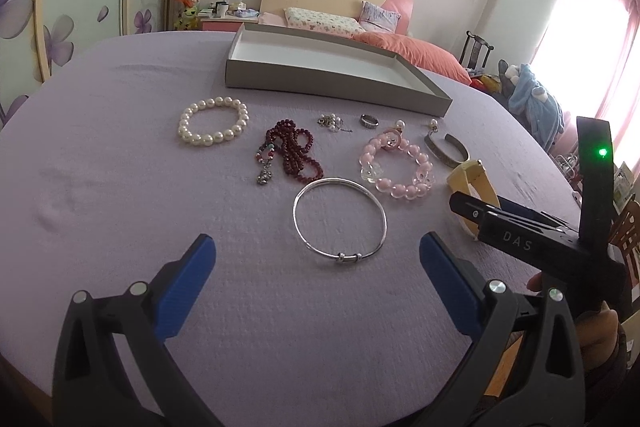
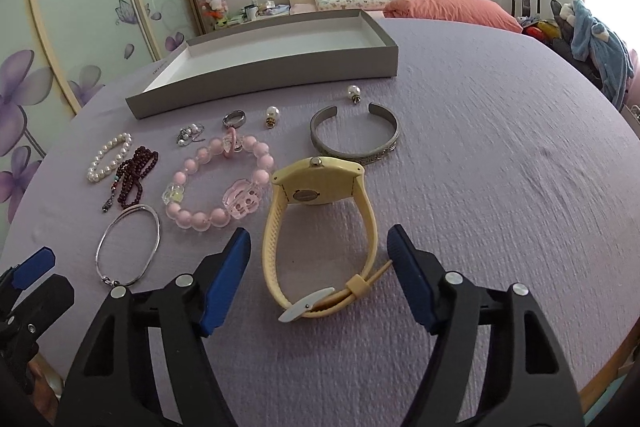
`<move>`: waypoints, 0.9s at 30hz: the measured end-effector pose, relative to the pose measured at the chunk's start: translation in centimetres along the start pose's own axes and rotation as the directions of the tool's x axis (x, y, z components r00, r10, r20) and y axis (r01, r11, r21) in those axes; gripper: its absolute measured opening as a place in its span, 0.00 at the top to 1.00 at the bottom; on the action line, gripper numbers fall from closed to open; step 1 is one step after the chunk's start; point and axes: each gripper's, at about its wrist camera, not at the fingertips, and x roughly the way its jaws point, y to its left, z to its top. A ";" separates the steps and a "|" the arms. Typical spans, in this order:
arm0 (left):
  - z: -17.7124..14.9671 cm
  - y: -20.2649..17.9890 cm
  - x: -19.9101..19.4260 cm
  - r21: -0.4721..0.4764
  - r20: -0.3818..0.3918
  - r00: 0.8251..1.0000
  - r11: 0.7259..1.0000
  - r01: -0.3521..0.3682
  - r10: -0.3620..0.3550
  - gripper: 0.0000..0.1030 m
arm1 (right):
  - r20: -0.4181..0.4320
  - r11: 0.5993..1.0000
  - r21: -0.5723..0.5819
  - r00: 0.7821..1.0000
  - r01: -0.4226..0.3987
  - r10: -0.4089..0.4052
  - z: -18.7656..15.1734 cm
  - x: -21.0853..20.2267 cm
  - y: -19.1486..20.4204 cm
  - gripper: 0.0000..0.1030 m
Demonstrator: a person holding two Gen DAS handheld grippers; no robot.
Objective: Organize jewelry
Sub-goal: 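Grasp the yellow watch strap with the right gripper, then grasp the silver bangle with the left gripper while the right carries the watch to the tray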
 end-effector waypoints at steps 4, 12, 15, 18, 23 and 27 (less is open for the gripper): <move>0.3 -0.5 0.7 0.007 -0.015 1.000 1.000 -0.001 0.001 0.02 | 0.001 1.000 0.000 1.000 -0.002 0.002 0.2 0.2 0.0 0.39; 0.7 -1.6 2.7 0.028 -0.050 0.999 0.999 -0.014 0.016 0.02 | 0.024 0.999 0.026 0.999 -0.046 0.045 0.4 0.0 -1.1 0.63; 1.0 -2.2 3.7 0.038 -0.066 0.997 0.999 -0.023 0.026 0.02 | 0.028 0.998 0.030 0.998 -0.056 0.055 0.5 -0.1 -1.3 0.63; 1.3 -2.9 4.7 0.049 -0.082 0.995 0.998 -0.044 0.048 0.02 | 0.034 0.998 0.035 0.998 -0.058 0.057 0.6 -0.2 -1.5 0.63; 1.7 -3.9 6.1 0.075 -0.092 0.989 0.992 -0.104 0.111 0.07 | 0.046 0.997 0.044 0.997 -0.061 0.059 0.7 -0.5 -2.1 0.63; 1.7 -4.6 6.6 0.102 -0.093 0.982 0.983 -0.153 0.163 0.10 | 0.053 0.997 0.053 0.997 -0.063 0.060 0.7 -0.7 -2.3 0.63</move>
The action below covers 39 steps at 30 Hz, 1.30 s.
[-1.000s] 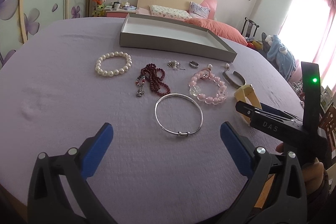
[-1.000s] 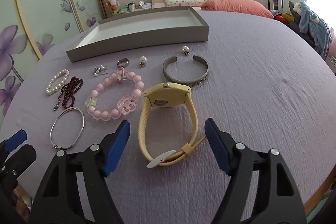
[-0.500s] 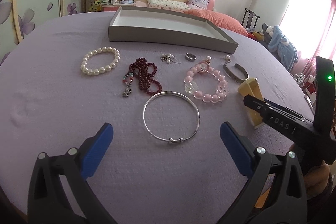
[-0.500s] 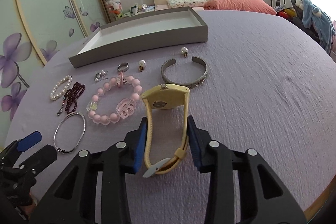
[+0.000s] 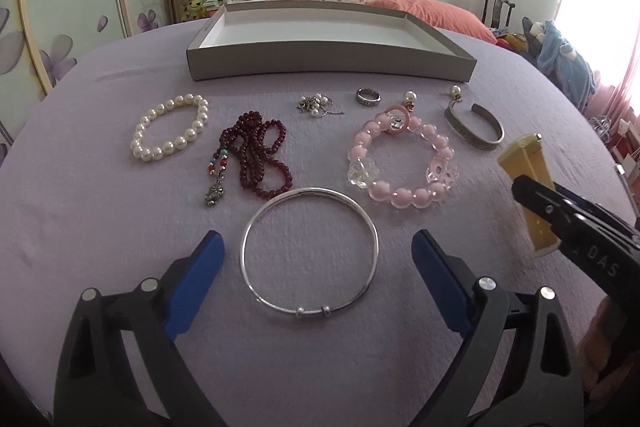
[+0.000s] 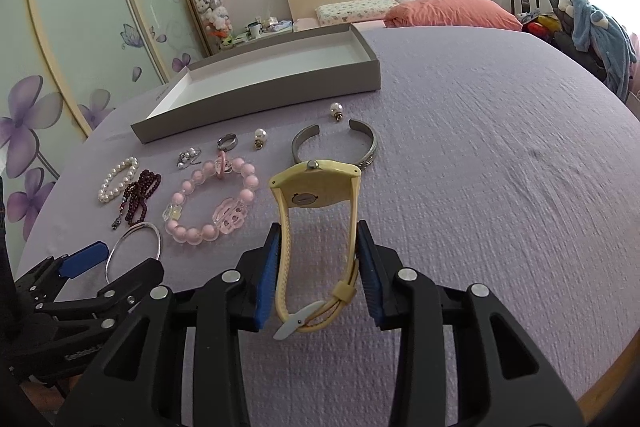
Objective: Organize jewelry
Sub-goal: 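Grasp the silver bangle with the left gripper while the right carries the watch to the tray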
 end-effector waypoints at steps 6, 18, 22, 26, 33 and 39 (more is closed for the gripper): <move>-0.3 -0.4 -0.1 0.023 0.017 0.998 0.998 -0.056 0.055 0.30 | 0.005 1.000 0.004 1.000 -0.006 0.006 -0.1 -0.2 0.0 0.63; -1.1 1.8 -1.5 -0.036 0.031 0.999 0.999 -0.020 0.022 0.32 | 0.033 1.000 -0.014 0.999 -0.009 0.010 0.1 -1.2 0.4 0.63; -0.9 3.1 -2.5 -0.064 0.050 0.998 0.997 -0.031 0.034 0.32 | 0.041 0.999 -0.033 0.999 -0.016 0.017 0.5 -1.2 0.9 0.63; 0.0 4.4 -3.9 -0.074 0.075 0.997 0.997 -0.031 0.036 0.32 | 0.062 0.998 -0.065 0.998 -0.020 0.024 1.5 -1.4 1.9 0.63; 3.9 6.3 -5.9 -0.059 0.134 0.990 0.997 -0.044 0.052 0.32 | 0.068 0.993 -0.091 0.994 -0.075 0.081 5.4 -1.3 2.7 0.63; 8.4 7.0 -6.1 -0.041 0.190 0.981 0.999 -0.034 0.042 0.32 | 0.078 0.990 -0.117 0.993 -0.084 0.093 10.5 0.0 3.2 0.63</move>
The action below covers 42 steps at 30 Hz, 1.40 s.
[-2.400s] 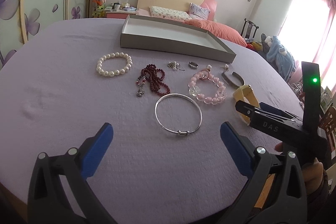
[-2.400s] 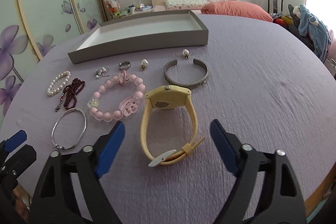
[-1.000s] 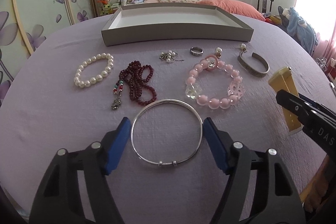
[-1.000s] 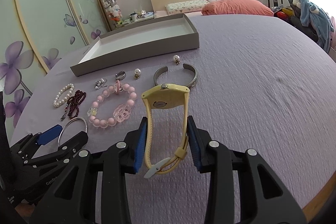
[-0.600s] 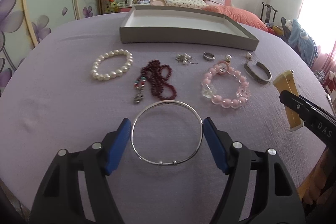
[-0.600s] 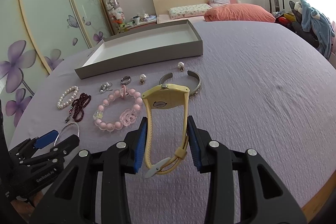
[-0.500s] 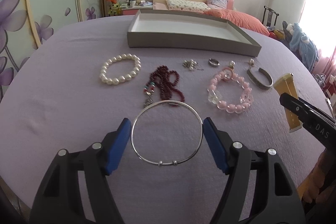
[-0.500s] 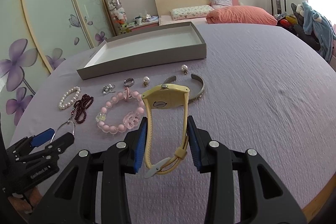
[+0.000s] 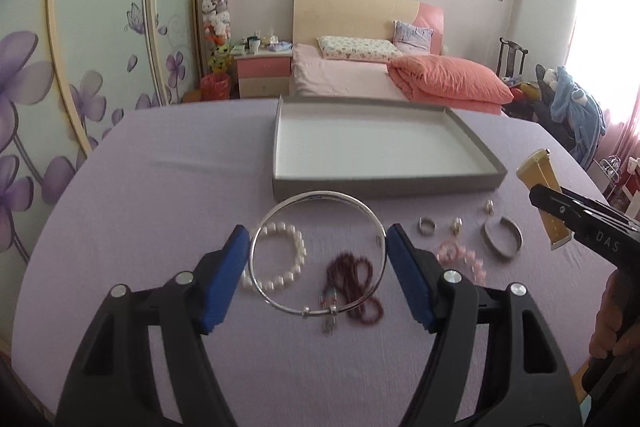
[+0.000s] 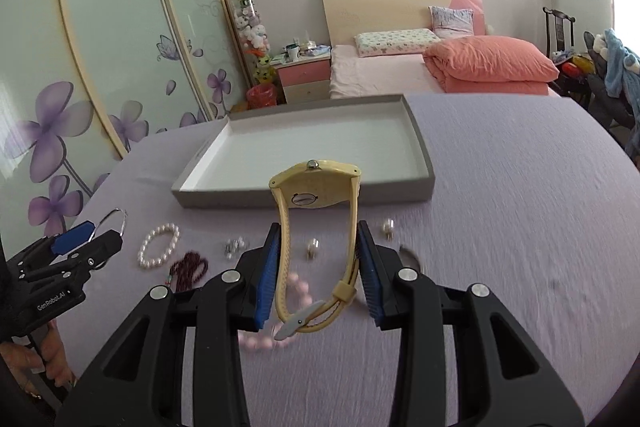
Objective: Organize jewelry
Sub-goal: 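Grasp the silver bangle with the left gripper while the right carries the watch to the tray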
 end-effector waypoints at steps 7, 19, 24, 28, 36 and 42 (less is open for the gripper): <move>4.8 0.0 3.9 -0.006 0.013 0.999 0.999 0.052 -0.052 0.32 | -0.035 1.000 0.020 0.999 0.014 -0.013 5.4 4.8 -1.4 0.63; 10.0 0.0 15.4 -0.049 -0.078 0.995 0.997 0.060 -0.064 0.32 | -0.205 0.996 0.060 0.977 0.072 -0.059 9.2 16.6 -4.1 0.63; 11.5 0.1 19.9 -0.075 -0.144 0.988 0.996 0.053 -0.064 0.32 | -0.287 0.991 0.062 0.953 0.116 -0.093 10.5 20.3 -4.8 0.63; 12.1 -0.6 22.6 -0.065 -0.188 0.982 0.998 0.023 -0.035 0.32 | -0.309 0.986 0.046 0.941 0.161 -0.139 11.1 22.2 -5.2 0.63; 13.2 -0.8 25.2 -0.087 -0.209 0.978 0.996 -0.006 -0.012 0.32 | -0.304 0.985 0.016 0.939 0.174 -0.161 11.1 23.2 -5.2 0.56; 13.4 -0.2 25.4 -0.120 -0.210 0.977 0.993 0.006 -0.031 0.25 | -0.232 0.989 0.010 0.962 0.148 -0.142 11.0 20.4 -5.2 0.33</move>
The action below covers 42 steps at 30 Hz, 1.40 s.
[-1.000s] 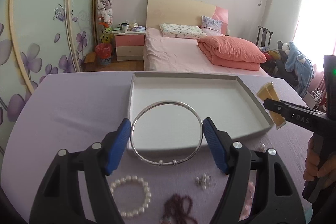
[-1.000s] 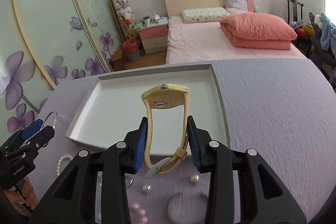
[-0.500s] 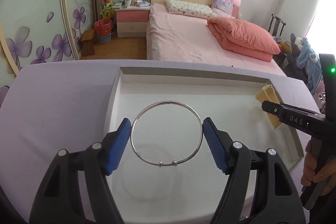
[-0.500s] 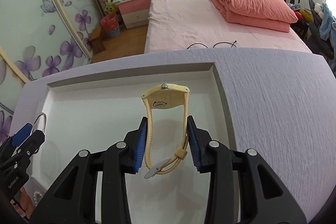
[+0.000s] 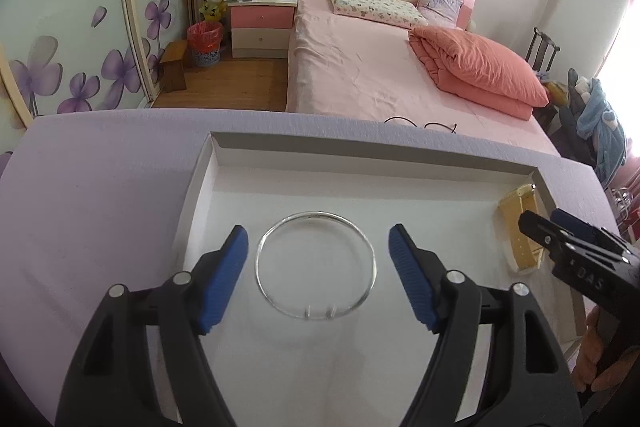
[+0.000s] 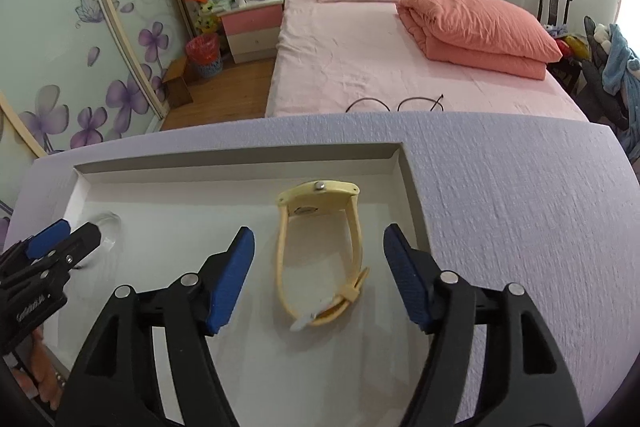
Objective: Organize jewelry
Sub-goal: 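Grasp the silver bangle with the left gripper while the right carries the watch to the tray, then release the bangle and watch into the tray, opening both grippers, then grasp the grey cuff bangle with the right gripper while the left grasps the pearl bracelet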
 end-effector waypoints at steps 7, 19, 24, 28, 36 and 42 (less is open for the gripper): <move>-1.3 0.8 -3.9 0.003 0.053 0.999 1.000 -0.006 0.006 0.21 | 0.040 0.999 0.023 0.998 -0.042 0.041 -1.7 -3.4 -0.7 0.33; -9.5 4.8 -14.6 0.036 0.149 0.988 0.999 -0.038 0.032 0.12 | 0.160 0.995 0.029 0.983 -0.098 0.092 -9.5 -13.2 -1.5 0.26; -14.6 6.7 -18.0 0.050 0.192 0.979 0.996 -0.073 0.063 0.08 | 0.164 0.997 0.022 0.984 -0.076 0.071 -13.1 -14.5 -1.9 0.26; -17.4 7.9 -19.1 0.051 0.189 0.979 0.995 -0.088 0.077 0.07 | 0.149 0.998 0.017 0.987 -0.057 0.054 -15.8 -14.6 -1.8 0.25; -19.6 9.3 -19.1 0.043 0.162 0.983 0.994 -0.098 0.090 0.05 | 0.075 0.999 0.003 0.997 -0.032 0.032 -19.5 -13.4 -1.5 0.19; -20.5 9.7 -19.0 0.043 0.148 0.985 0.994 -0.096 0.088 0.04 | 0.019 1.000 -0.004 1.000 0.011 -0.011 -20.1 -11.4 -0.8 0.17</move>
